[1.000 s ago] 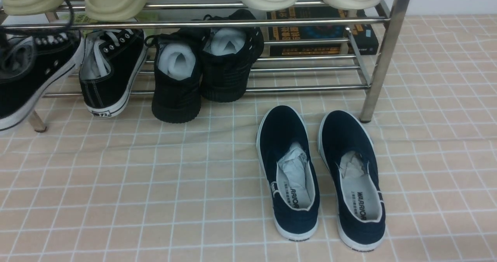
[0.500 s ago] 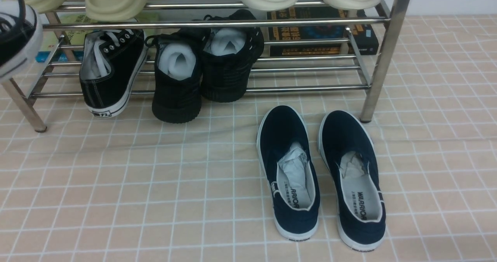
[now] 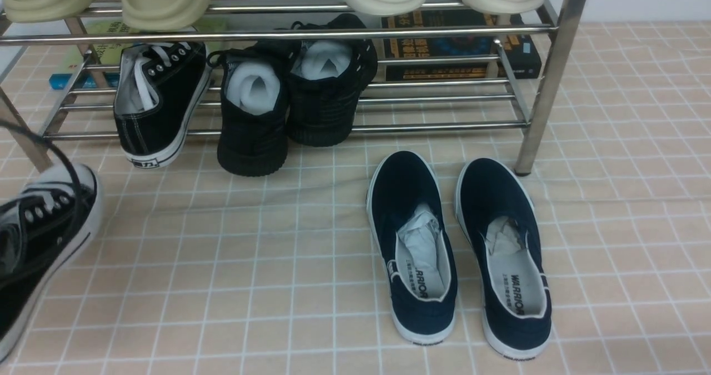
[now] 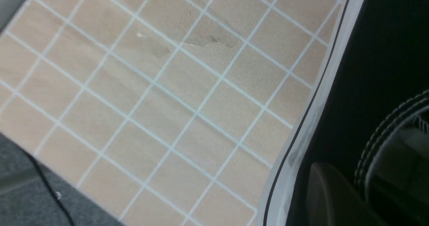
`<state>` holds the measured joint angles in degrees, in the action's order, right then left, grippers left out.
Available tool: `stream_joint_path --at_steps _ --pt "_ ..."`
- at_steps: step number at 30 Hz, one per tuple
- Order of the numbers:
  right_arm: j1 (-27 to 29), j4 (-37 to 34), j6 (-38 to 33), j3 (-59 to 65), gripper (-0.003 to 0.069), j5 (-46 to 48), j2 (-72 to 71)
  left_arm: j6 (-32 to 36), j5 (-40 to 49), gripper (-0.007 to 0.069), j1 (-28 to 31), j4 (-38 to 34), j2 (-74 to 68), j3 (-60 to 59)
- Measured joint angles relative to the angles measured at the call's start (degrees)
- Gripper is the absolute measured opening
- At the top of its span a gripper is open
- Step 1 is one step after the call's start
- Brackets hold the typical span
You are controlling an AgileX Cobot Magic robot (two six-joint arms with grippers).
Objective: Take the shoes off the shelf from the light coffee tablecloth by hand.
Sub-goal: 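Set the held shoe down on the floor in front of the rack with the left gripper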
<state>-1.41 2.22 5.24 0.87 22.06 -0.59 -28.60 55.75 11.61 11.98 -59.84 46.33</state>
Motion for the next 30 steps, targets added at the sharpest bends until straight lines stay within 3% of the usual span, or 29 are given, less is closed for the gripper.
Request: stream_joint_path --at_steps 9,24,29,30 --pt "0.0 0.0 0.0 0.0 0.0239 0.0 0.0 -8.64 -13.85 0.0025 0.0 2.33 -2.7 -7.23" --pt "0.0 0.0 0.0 0.0 0.024 0.0 0.0 -7.77 -18.82 0.0036 0.0 7.36 -11.04 -7.36" --pt "0.0 0.0 0.0 0.0 0.024 0.0 0.0 -7.58 -19.03 0.0087 0.0 8.58 -11.04 -7.36" --pt "0.0 0.0 0.0 0.0 0.024 0.0 0.0 -7.58 -19.03 0.0127 0.0 8.95 -11.04 -7.36"
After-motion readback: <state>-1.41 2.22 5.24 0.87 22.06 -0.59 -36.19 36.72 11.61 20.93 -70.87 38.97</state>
